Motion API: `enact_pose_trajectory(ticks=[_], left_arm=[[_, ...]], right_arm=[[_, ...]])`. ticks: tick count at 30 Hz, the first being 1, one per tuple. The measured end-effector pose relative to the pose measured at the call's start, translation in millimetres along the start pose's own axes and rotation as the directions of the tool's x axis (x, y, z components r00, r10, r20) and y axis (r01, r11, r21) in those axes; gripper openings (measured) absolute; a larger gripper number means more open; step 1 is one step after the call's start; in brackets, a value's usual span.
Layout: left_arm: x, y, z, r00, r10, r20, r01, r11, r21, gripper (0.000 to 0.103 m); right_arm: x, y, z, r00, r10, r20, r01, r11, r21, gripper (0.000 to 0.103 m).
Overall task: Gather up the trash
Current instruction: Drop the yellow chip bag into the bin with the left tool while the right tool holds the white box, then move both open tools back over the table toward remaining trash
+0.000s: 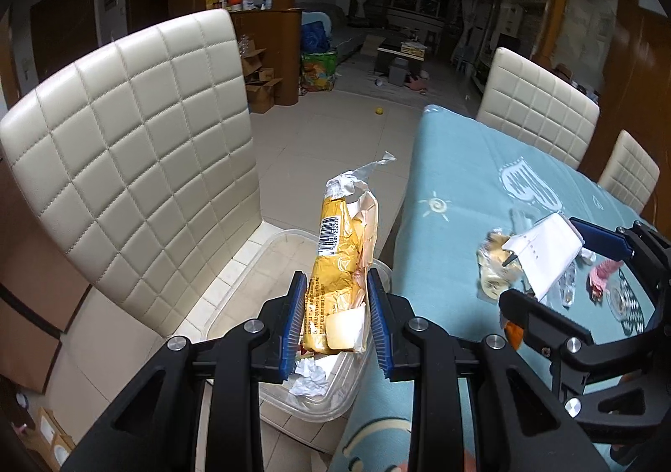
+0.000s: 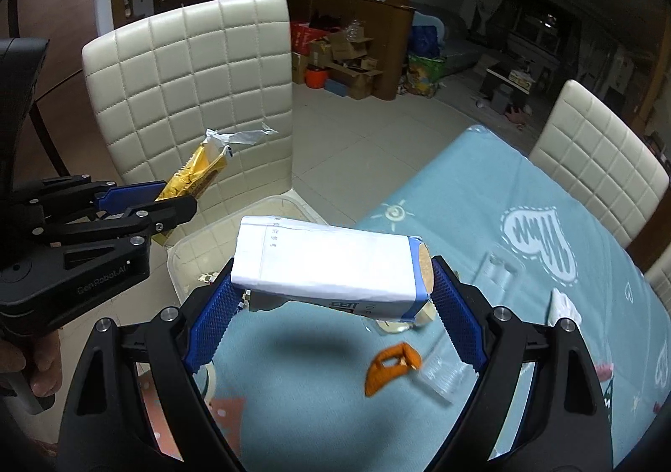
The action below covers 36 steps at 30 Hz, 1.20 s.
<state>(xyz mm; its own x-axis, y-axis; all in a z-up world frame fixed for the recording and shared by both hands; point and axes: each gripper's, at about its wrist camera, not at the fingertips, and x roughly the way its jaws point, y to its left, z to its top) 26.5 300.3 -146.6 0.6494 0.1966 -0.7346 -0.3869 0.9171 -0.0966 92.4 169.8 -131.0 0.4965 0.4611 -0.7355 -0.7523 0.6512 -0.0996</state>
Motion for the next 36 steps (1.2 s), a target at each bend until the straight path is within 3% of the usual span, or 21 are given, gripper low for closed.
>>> enact_pose_trajectory(ticks=[4,6,8,9,22,24,32,36], left_arm=[[8,11,7,1.000,-0.008,0.002,0.008,0.999,-0.039,0.033],[14,18,12,1.000,-0.030,-0.005,0.030,0.997,-0.076,0.046],[18,25,14,1.000,-0.021,0.000,0.021,0.993,-0.117,0.081],[17,29,14,1.000,0.002,0.019,0.001,0.990,-0.141,0.084],[28,73,6,0.994,0.108,-0.015,-0.109,0.967,-0.229,0.085],[26,79,5,0.992,0.121,-0.018,-0.122,0.962,-0.244,0.085],[28,90,5,0.992,0.117,-0.037,-0.123,0.951,-0.285,0.086],[28,75,10,0.994,0.100,-0.037,-0.106,0.961,-0.255,0.086]], right_arm=[[12,3,11,1.000,0.003,0.000,-0.003,1.000,-0.010,0.087],[16,2,15,1.000,0.003,-0.001,-0.003,1.000,-0.011,0.087],[22,0,18,1.000,0.001,-0.007,-0.001,1.000,-0.013,0.087],[25,0,19,1.000,0.004,-0.013,-0.004,1.000,-0.015,0.087],[67,28,42,0.996,0.078,-0.043,-0.081,0.994,-0.078,0.088],[72,33,47,0.995,0.079,-0.056,-0.084,0.993,-0.088,0.094],[68,30,46,0.997,0.053,-0.056,-0.057,0.995,-0.078,0.095],[57,17,38,0.999,0.027,-0.047,-0.030,0.998,-0.053,0.095]])
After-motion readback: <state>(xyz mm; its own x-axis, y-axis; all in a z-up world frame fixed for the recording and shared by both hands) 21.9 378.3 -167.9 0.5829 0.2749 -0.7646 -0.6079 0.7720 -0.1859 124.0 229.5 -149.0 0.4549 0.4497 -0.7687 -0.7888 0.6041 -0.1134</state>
